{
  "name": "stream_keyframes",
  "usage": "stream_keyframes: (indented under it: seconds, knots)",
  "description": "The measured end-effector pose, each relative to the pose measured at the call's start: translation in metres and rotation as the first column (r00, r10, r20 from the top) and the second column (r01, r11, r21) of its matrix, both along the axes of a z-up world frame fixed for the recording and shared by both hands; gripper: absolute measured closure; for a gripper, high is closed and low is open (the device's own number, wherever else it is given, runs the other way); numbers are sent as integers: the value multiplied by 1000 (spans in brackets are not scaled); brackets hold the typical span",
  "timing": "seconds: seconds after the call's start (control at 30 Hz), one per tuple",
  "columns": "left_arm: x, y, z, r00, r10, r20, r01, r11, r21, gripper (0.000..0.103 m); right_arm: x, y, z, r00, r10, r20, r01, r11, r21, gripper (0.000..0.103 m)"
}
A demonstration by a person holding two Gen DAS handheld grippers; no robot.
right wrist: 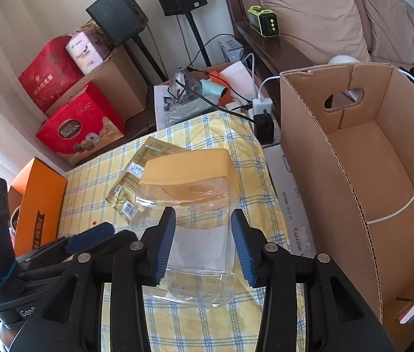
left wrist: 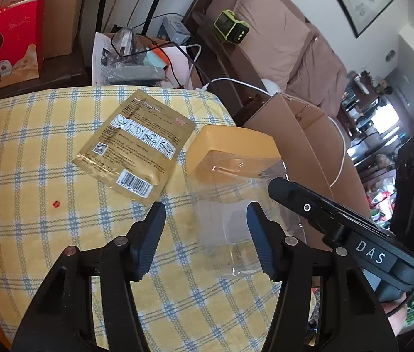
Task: Organize objects
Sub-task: 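Close both tools on the clear plastic box with the yellow lid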
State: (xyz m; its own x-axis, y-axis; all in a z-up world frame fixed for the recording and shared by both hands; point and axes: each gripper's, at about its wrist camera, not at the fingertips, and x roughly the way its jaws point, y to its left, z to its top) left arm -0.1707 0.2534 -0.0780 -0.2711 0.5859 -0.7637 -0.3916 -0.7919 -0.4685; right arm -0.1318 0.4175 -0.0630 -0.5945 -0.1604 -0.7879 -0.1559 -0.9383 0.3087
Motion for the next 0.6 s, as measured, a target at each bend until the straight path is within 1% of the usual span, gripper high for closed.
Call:
stream_keyframes:
  seconds: [0.07, 0.13, 0.17, 0.23, 0.3, 0.4, 0.6]
  knots:
    - [1, 4, 1, 1000, -10, -5, 10, 1000, 12, 55, -1, 2, -1, 1000, -1, 0, 1, 1000, -19, 62]
    - [2, 9, 3, 1000, -26, -2, 26, 999, 31, 68, -2, 4, -2, 1000, -4, 3, 4, 999, -33, 62]
    - [3, 12, 5, 999, -37, -2, 37, 999, 37, 70, -2, 6, -3, 1000, -8, 5, 9, 999, -46, 62]
    - [5, 16, 8, 999, -36, -19, 36, 999, 15, 71, -2, 8, -3, 1000, -18, 7, 19, 998, -68, 63]
    - [6, 18, 9, 999, -37, -25, 37, 999, 8, 71, -1, 10, -3, 1000, -27, 5, 28, 997, -73, 64]
    - [8, 16, 11, 999, -28, -19, 28, 999, 14, 72, -1, 10, -3, 999, -32, 7, 32, 996, -83, 64]
    - [14, 0, 25, 999, 3, -50, -1, 999, 35, 72, 1, -2, 10, 1000, -14, -20, 12, 998, -65, 64]
